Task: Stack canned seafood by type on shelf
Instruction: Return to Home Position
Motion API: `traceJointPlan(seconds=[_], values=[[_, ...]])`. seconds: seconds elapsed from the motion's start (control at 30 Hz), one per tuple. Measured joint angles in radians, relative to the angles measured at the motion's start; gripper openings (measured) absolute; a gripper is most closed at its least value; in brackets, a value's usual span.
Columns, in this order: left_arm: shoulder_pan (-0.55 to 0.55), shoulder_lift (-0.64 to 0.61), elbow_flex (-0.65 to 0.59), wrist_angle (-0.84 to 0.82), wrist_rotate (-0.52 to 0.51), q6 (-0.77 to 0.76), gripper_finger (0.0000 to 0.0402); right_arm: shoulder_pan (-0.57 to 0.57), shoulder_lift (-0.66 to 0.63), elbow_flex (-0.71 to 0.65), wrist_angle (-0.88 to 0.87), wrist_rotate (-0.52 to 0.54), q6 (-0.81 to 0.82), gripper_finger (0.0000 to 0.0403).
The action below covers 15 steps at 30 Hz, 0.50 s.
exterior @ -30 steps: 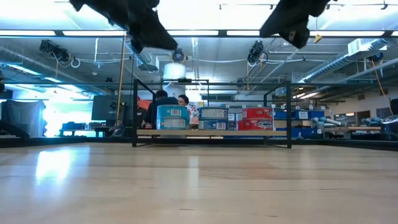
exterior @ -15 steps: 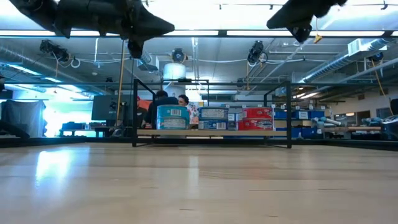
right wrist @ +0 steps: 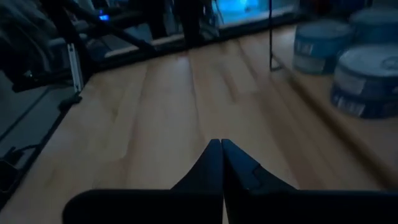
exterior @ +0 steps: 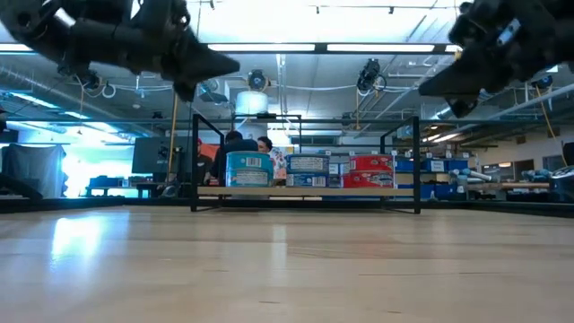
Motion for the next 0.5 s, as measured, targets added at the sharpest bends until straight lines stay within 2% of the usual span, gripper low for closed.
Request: traceJointPlan(seconds=[0.23, 0.5], values=[[0.001, -0.016, -0.162, 0.197, 0.000, 0.000, 0.0000, -0.042, -0.217, -0.149, 0.046, 0.022, -0.070, 0.0001], [0.008, -0.102, -0.293, 0.235, -0.003, 0.002, 0.0000, -0.070, -0.440, -0.275, 0.066, -0.012, -0.072, 0.0000]])
